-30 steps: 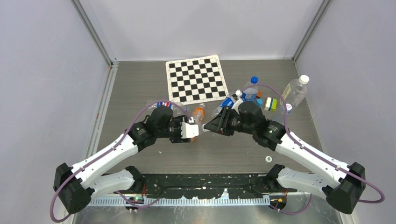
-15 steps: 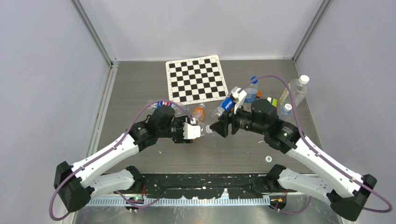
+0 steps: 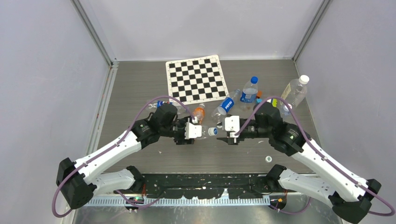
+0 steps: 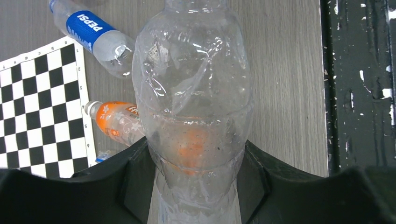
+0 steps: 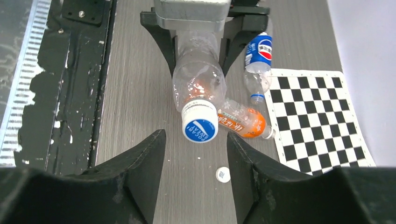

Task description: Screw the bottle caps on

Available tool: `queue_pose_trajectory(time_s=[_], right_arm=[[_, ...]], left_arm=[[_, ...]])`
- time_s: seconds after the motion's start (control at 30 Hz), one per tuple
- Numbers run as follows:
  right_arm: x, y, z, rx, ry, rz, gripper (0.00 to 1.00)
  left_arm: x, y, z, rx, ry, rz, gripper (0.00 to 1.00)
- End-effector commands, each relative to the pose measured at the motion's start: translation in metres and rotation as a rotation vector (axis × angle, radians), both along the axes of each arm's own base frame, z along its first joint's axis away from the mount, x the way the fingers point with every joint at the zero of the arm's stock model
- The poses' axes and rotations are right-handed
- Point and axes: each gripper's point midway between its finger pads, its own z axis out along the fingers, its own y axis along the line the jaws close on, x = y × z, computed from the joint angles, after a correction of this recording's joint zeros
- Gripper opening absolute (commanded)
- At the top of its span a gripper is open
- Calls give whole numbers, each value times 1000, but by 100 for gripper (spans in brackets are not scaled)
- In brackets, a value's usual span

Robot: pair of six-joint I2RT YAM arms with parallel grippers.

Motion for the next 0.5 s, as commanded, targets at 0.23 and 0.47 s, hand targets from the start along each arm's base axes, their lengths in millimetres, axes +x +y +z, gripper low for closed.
queue_pose_trajectory(time_s=[0.23, 0.47], right_arm=[[-2, 13, 13, -43, -109, 146, 53], [0, 18, 3, -75, -120, 162, 49]], left_arm=[[-4, -8, 21, -54, 6, -36, 13], [-6, -10, 22, -59, 18, -46, 13]])
